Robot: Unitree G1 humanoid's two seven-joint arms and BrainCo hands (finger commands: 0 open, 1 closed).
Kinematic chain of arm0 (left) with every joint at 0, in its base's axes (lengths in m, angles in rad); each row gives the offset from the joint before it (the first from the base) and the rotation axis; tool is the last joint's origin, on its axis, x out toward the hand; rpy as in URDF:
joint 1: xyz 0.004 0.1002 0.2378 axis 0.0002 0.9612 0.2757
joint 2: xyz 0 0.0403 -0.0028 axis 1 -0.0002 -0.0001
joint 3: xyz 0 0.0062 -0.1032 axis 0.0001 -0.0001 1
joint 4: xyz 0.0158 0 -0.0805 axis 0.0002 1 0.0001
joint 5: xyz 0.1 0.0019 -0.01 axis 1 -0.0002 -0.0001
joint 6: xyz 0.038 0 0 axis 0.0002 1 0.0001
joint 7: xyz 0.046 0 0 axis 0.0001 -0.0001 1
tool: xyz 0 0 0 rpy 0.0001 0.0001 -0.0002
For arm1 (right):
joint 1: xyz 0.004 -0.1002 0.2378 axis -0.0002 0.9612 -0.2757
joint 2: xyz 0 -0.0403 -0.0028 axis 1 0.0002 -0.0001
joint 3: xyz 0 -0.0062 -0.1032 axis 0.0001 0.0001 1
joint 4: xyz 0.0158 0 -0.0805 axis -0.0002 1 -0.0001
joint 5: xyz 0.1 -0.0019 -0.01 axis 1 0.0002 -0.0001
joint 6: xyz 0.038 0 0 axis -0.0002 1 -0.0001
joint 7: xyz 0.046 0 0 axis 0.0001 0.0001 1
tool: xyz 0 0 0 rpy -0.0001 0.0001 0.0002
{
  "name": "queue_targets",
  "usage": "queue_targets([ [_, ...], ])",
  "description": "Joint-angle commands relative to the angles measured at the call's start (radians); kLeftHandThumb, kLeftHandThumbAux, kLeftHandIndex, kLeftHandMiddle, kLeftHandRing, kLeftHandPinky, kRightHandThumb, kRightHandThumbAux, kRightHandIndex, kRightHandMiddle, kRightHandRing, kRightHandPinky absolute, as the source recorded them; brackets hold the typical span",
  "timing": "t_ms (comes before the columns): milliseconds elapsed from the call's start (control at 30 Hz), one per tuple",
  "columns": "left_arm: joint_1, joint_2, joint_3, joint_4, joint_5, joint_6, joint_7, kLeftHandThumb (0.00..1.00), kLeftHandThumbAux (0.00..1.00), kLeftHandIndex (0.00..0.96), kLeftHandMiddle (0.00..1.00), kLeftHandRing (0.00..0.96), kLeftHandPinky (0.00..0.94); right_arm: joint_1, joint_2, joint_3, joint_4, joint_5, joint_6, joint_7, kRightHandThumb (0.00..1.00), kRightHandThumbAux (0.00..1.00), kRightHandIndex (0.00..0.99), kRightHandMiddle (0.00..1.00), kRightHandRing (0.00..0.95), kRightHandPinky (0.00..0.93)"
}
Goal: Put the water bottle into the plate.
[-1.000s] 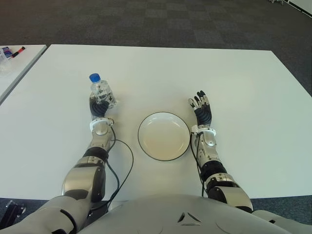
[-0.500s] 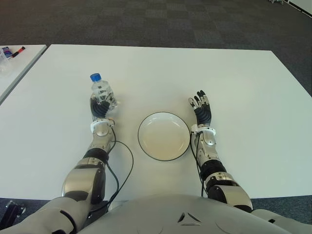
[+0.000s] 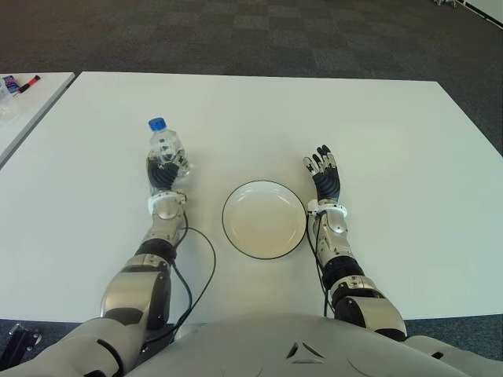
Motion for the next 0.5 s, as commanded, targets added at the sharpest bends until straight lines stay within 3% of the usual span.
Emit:
queue_targets([
  [33,0.033,0.001,-0.043,0.001,0.062,0.018,0.048,0.845,0.663,0.419,0.507,0.568,0.573,0.05,0.038,-0.013,0.059,0.004,0.067,-0.017,0.023,0.754,0.063,0.067,0.066,0.119],
  [500,0.07,0.03,-0.079,-0.086,0.088,0.014,-0.007,0.854,0.659,0.428,0.512,0.703,0.723,0.044,0.044,-0.02,0.071,0.009,0.057,-0.015,0.031,0.758,0.072,0.075,0.074,0.128],
])
